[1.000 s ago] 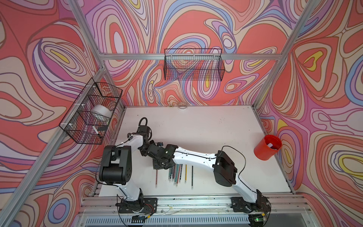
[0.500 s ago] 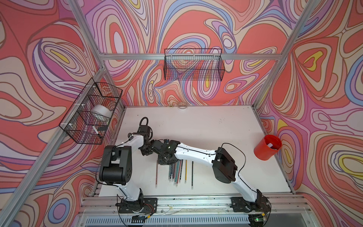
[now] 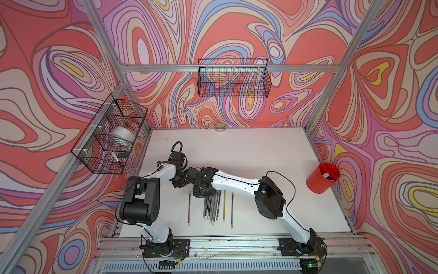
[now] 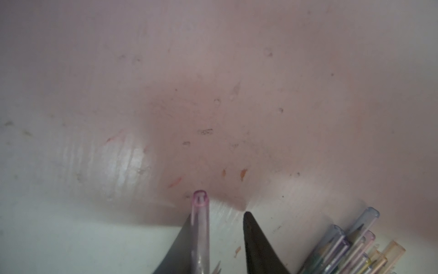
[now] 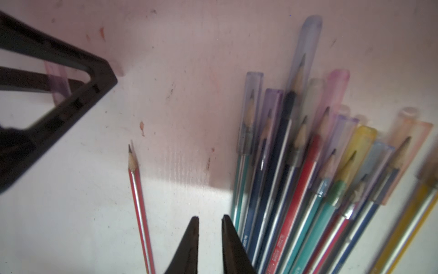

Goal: Remove the protective cover of the pencils
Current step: Place the protective sleeve at the center of the board.

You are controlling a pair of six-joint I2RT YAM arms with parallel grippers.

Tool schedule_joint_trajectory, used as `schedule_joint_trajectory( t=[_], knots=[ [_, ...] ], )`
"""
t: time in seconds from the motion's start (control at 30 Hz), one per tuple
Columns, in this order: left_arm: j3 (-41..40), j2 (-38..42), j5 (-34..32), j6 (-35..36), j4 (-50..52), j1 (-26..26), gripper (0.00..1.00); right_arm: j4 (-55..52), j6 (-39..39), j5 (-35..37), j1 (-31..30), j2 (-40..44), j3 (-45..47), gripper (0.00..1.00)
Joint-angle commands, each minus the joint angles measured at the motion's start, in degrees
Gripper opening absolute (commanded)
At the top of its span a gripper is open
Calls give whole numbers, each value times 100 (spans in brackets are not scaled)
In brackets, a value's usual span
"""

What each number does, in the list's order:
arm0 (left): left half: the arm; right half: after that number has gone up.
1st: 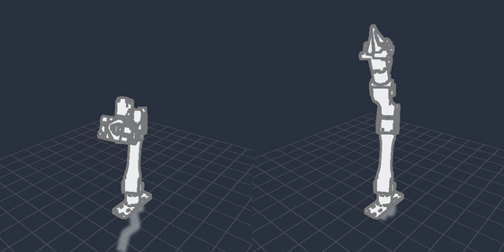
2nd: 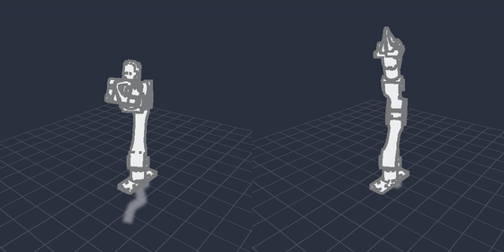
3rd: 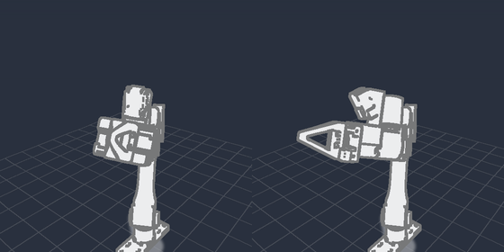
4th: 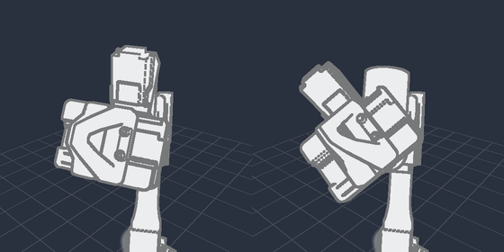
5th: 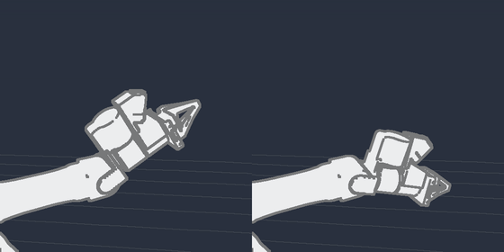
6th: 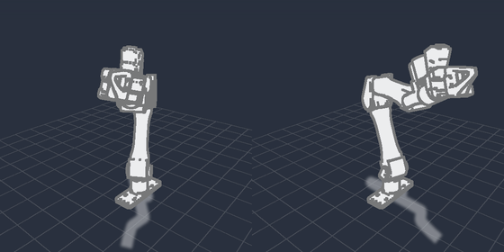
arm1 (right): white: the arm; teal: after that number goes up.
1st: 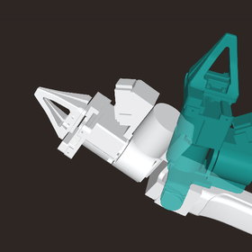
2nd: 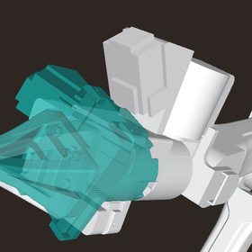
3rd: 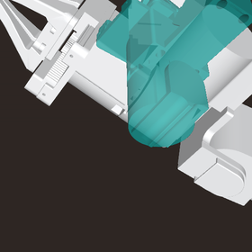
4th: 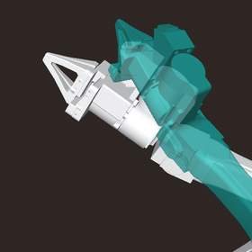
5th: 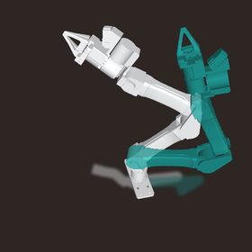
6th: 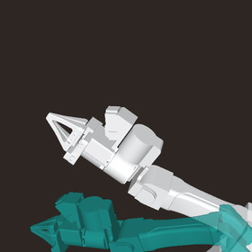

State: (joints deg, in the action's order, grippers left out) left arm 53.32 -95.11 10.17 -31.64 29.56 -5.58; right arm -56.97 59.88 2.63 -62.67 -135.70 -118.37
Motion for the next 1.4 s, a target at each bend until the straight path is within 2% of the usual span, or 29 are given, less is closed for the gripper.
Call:
schedule_joint_trajectory(
  t=[0.0,0.53,0.63,0.93,1.23,1.37],
  knots=[
    [-205,-36,-96,46,149,-59,46,77,116,-125,14,-224,150,20],
    [-451,19,584,127,-367,-117,72,99,302,-353,57,-453,244,23],
    [-520,62,689,140,-449,-136,80,244,292,-398,58,-386,362,24],
    [-643,233,1103,26,-528,-153,92,2410,82,-575,46,537,1439,35],
    [-628,489,1292,-129,-101,-149,94,3942,329,-784,67,583,1708,36],
    [-689,504,1458,-182,-120,-153,94,4663,415,-696,83,719,2033,42]
  ],
)
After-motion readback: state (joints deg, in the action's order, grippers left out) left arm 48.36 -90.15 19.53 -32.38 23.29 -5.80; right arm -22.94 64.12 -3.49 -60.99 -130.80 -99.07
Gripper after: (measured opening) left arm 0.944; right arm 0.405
